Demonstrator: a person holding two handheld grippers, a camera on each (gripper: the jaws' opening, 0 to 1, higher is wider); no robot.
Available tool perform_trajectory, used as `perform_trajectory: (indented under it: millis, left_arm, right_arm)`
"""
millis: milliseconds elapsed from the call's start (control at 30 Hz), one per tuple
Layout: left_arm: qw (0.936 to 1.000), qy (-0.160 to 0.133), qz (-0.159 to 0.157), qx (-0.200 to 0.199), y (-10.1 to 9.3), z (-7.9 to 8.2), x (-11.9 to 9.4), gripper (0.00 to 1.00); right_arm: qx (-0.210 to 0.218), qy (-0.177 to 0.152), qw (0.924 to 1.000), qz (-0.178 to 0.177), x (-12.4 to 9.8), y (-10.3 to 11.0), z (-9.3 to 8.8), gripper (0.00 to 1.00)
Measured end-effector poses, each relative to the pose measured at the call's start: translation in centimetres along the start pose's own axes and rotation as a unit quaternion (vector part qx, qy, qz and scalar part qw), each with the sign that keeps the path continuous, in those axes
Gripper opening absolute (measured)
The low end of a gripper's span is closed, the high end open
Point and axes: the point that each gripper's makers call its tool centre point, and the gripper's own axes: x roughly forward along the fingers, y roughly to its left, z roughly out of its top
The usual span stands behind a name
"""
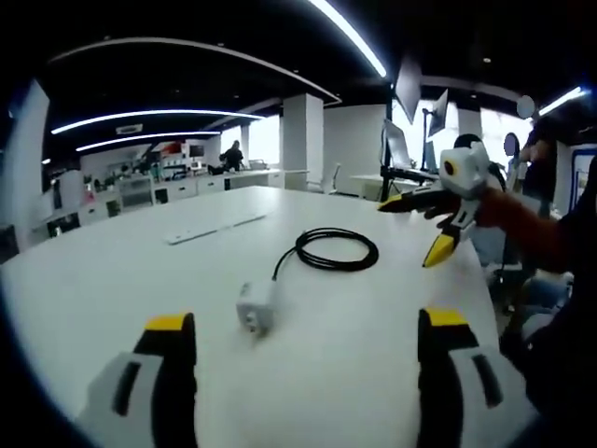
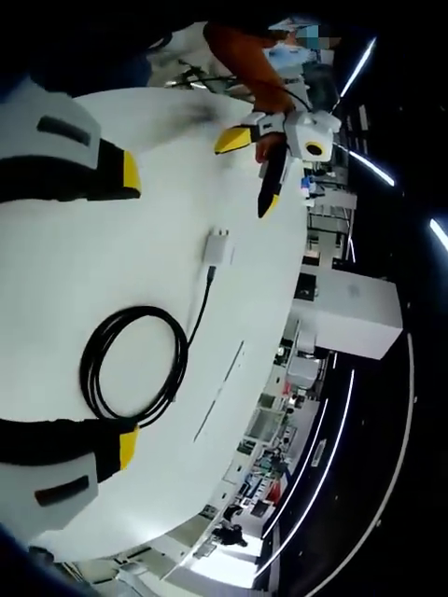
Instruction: Plug the desk Type‑C cable into the charger adapter.
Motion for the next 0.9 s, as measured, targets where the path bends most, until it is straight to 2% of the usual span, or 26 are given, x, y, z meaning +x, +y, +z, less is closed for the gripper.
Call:
perform_trajectory:
  millis: [200, 600, 900]
  left_arm:
    - [1.0000, -0.005, 0.004, 0.003, -0.8, 0.2, -1.5, 1.00]
    - [0.9999, -0.012, 0.010, 0.002, -1.3, -0.3, -4.2, 1.00]
    - [0.9998, -0.015, 0.014, 0.006, -1.9, -0.6, -5.6, 1.00]
  right_arm:
    - [0.000, -0.006, 0.9999, -0.009, -1.6, 0.0, 0.4, 0.98]
    - [0.002, -0.010, 0.9997, -0.023, -5.7, 2.0, -0.9, 0.97]
    - [0.010, -0.012, 0.9992, -0.036, -7.3, 2.5, -1.7, 0.96]
